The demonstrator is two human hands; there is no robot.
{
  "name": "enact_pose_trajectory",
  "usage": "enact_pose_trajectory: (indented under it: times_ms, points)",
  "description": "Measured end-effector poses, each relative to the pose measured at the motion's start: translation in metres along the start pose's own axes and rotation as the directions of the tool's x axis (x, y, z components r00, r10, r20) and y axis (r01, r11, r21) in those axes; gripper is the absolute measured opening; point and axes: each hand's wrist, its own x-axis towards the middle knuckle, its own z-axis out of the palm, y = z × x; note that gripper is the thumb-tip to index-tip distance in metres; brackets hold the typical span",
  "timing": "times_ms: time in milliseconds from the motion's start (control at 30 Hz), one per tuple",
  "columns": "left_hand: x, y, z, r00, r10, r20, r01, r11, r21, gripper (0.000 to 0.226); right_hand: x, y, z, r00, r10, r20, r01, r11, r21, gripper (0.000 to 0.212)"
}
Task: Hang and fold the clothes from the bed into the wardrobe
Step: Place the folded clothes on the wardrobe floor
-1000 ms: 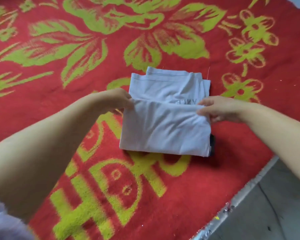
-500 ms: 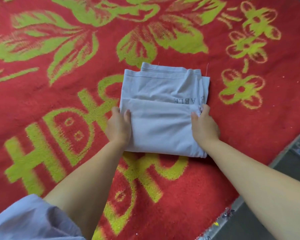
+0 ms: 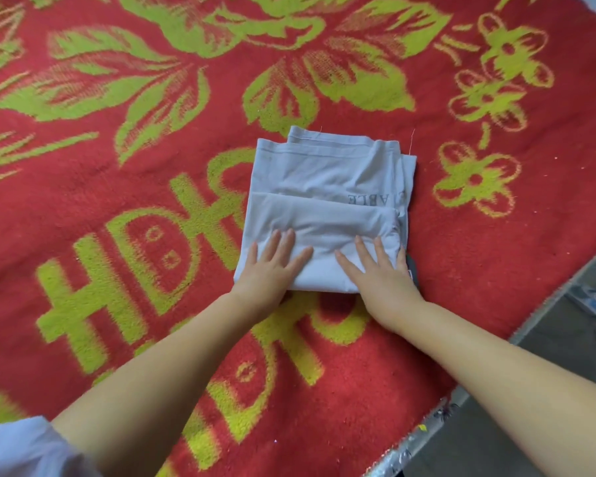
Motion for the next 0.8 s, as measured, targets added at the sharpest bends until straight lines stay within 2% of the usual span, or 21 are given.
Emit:
enact_pose_trajectory:
  times_ms: [67,133,167,233,267,333,367,433,500,533,567,633,667,733,800]
  points:
    - [-0.009,0.003,-0.025,0.981,0.037,0.192,-0.02,0.996,-0.087,0.076,-0.009,0.005,-0.03,0.979,-0.084,0.185,0.077,0.996,0.043,0.072]
    - [-0.02,0.003,-0.055,0.919,0.101,0.38,-0.022,0.978,-0.208,0.067,-0.019,0.017,-0.061,0.905,-0.215,0.367,0.154,0.97,0.188,0.064]
    - [-0.025,0.002,-0.07,0.893,0.093,0.441,0.005,0.977,-0.215,0.062,-0.023,0.026,-0.077,0.861,-0.279,0.426,0.181,0.95,0.256,0.053]
    - [-0.025,-0.008,-0.099,0.884,0.034,0.466,0.086,0.968,-0.235,0.049,-0.025,0.047,-0.102,0.818,-0.354,0.453,0.161,0.898,0.41,0.034]
    - [-0.02,-0.017,-0.111,0.898,0.015,0.44,0.121,0.952,-0.281,0.043,-0.019,0.059,-0.111,0.834,-0.354,0.423,0.114,0.861,0.496,0.033]
    - [-0.008,-0.039,-0.121,0.936,-0.012,0.353,0.176,0.883,-0.435,0.026,0.0,0.082,-0.112,0.914,-0.275,0.298,0.043,0.796,0.603,0.026]
    - [0.0,-0.049,-0.118,0.953,-0.043,0.3,0.21,0.807,-0.551,0.016,0.013,0.09,-0.106,0.958,-0.191,0.215,0.014,0.778,0.628,0.021]
    - [0.015,-0.062,-0.098,0.964,-0.177,0.198,0.263,0.529,-0.807,0.005,0.039,0.098,-0.082,0.996,0.071,0.055,-0.089,0.672,0.735,0.022]
    - [0.03,-0.063,-0.063,0.921,-0.348,0.177,0.266,0.226,-0.937,0.014,0.052,0.092,-0.052,0.942,0.335,0.032,-0.196,0.469,0.861,0.039]
    - [0.036,-0.058,-0.046,0.889,-0.423,0.175,0.259,0.151,-0.954,0.02,0.054,0.086,-0.037,0.907,0.419,0.047,-0.238,0.415,0.878,0.047]
    - [0.04,-0.051,-0.031,0.853,-0.501,0.145,0.253,0.154,-0.955,0.025,0.054,0.078,-0.023,0.878,0.477,0.047,-0.268,0.407,0.873,0.049]
    - [0.042,-0.035,-0.012,0.767,-0.641,-0.002,0.236,0.286,-0.929,0.029,0.048,0.066,-0.001,0.838,0.545,-0.037,-0.273,0.476,0.836,0.041]
    - [0.041,-0.029,-0.007,0.737,-0.672,-0.076,0.206,0.33,-0.921,0.03,0.045,0.063,0.007,0.82,0.563,-0.104,-0.251,0.517,0.819,0.034]
    - [0.039,-0.021,-0.004,0.7,-0.698,-0.152,0.154,0.355,-0.922,0.032,0.042,0.066,0.014,0.787,0.578,-0.216,-0.19,0.56,0.806,0.028]
    - [0.04,-0.019,0.002,0.674,-0.713,-0.193,0.197,0.426,-0.883,0.033,0.046,0.074,0.016,0.791,0.553,-0.261,-0.161,0.6,0.784,0.027]
